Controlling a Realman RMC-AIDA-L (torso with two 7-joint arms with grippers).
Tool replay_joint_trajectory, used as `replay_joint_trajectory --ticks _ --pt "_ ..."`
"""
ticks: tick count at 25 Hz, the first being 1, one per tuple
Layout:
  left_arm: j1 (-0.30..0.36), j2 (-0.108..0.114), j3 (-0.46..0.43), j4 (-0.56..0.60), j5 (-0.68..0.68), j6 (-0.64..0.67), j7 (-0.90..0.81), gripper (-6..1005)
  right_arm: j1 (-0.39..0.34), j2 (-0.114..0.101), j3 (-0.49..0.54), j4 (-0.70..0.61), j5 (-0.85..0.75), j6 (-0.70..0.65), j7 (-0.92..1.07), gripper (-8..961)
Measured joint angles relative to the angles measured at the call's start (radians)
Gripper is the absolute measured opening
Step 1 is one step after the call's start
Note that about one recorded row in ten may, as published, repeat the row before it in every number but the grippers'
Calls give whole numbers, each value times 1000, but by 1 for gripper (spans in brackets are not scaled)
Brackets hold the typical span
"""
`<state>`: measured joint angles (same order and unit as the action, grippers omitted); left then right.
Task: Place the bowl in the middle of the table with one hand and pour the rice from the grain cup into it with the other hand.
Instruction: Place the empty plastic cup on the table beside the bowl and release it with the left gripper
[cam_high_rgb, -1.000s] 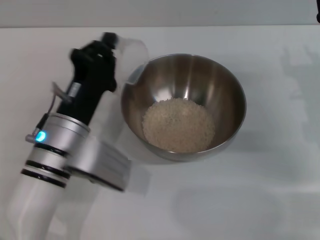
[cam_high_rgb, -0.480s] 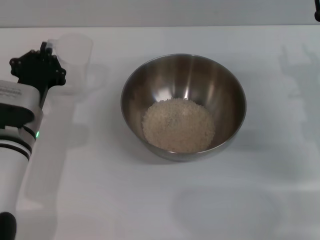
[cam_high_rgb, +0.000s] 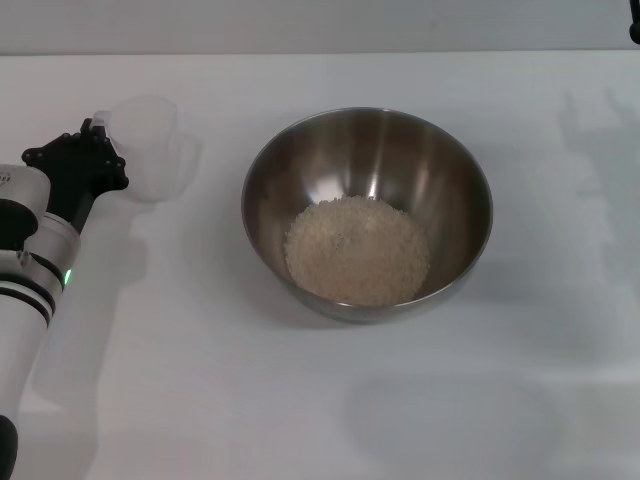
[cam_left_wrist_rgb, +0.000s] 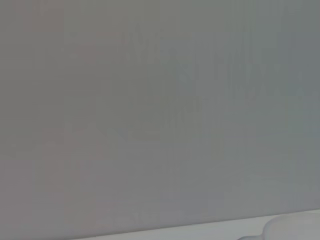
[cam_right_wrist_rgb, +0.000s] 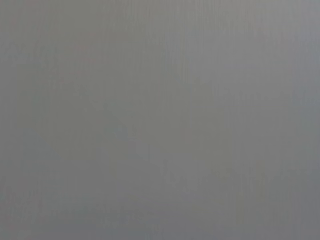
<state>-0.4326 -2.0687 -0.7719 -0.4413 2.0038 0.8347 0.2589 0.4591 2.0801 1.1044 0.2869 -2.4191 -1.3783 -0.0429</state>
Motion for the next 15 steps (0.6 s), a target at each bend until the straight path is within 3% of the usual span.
replay_joint_trajectory --ticks 9,15 --pt "-2 3 8 13 69 -26 -103 16 0 -1 1 0 0 1 0 530" --pt "-4 5 8 37 73 -28 -180 217 2 -2 2 0 0 2 0 530"
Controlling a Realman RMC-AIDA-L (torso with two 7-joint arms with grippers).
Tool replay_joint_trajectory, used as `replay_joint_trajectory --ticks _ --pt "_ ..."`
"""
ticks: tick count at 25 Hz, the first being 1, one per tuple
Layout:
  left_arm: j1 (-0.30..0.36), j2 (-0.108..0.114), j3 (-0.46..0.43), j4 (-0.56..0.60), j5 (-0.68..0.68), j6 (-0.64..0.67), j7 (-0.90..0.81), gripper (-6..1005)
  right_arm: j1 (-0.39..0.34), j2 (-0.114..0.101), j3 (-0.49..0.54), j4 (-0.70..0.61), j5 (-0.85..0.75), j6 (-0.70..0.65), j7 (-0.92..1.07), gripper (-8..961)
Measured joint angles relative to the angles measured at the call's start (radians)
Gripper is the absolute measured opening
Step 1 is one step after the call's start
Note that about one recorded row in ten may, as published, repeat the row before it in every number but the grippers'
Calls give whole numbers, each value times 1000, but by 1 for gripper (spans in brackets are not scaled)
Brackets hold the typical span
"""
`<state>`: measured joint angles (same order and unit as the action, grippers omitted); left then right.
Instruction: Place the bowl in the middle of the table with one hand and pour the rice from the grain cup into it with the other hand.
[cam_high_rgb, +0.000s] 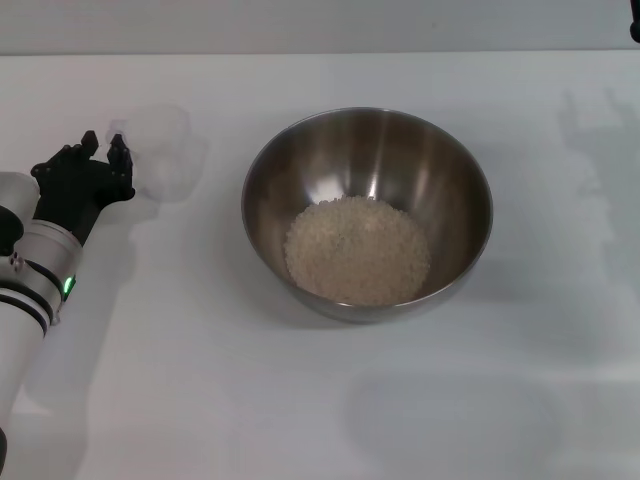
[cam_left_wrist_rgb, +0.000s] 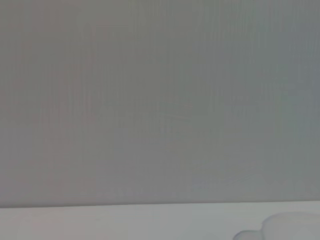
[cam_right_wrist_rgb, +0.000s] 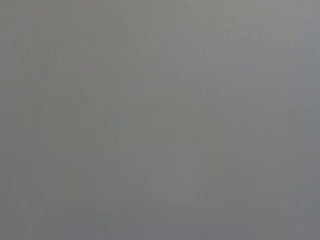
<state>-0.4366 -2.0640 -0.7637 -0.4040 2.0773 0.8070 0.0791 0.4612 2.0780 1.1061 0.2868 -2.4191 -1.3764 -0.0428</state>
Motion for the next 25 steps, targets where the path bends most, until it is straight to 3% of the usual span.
replay_joint_trajectory --ticks 4,13,14,18,19,25 --pt "11 0 2 -3 2 5 -8 336 1 -1 4 0 0 4 0 530" --pt "47 1 -2 -13 3 26 -10 376 12 -1 8 -9 5 10 0 530" --pt "96 4 1 -40 7 57 -10 376 12 -1 8 -9 5 10 0 530" --pt "174 2 2 -63 67 168 -10 378 9 -1 9 -9 6 8 0 530" --pt "219 -2 3 -64 114 262 -11 378 7 -1 9 -10 6 8 0 530" --pt "274 -7 21 -41 157 421 -23 380 10 0 9 -21 6 10 0 530"
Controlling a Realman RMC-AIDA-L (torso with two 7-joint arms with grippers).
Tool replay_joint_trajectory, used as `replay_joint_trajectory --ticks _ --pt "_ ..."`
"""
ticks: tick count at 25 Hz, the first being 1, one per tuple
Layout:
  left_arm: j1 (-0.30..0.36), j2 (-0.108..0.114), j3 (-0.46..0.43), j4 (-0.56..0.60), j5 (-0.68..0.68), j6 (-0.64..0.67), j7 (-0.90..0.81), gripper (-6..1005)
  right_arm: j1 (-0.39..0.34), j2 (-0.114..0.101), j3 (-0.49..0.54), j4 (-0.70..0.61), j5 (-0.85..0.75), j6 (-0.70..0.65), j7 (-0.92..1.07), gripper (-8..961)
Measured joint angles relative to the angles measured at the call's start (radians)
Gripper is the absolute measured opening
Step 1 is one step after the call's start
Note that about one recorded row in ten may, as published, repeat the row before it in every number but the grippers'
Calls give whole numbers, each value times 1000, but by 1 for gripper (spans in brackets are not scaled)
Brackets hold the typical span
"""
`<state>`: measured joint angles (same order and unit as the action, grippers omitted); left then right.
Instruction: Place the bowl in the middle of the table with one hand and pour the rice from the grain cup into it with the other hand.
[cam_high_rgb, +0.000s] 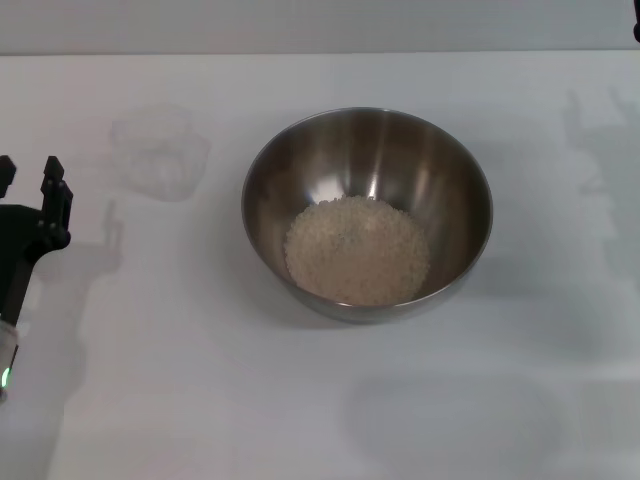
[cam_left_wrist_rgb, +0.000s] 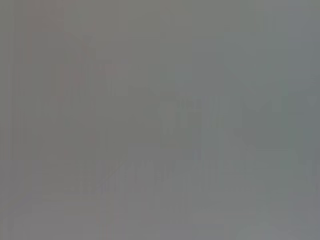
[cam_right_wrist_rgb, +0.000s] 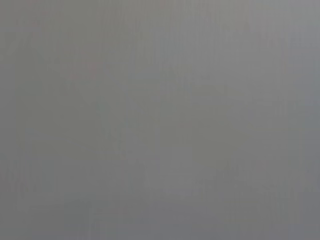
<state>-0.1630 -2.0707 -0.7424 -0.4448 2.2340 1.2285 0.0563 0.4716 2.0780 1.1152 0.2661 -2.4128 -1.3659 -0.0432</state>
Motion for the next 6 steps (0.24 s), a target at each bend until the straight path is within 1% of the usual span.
replay_joint_trajectory --ticks 2,5,6 --pt "2 2 21 28 1 59 -21 380 1 1 0 -2 0 1 0 530" --pt "0 2 25 42 1 78 -34 380 1 2 0 -2 0 1 0 530" --pt "-5 2 30 68 1 105 -62 380 1 2 -1 -2 0 1 0 530"
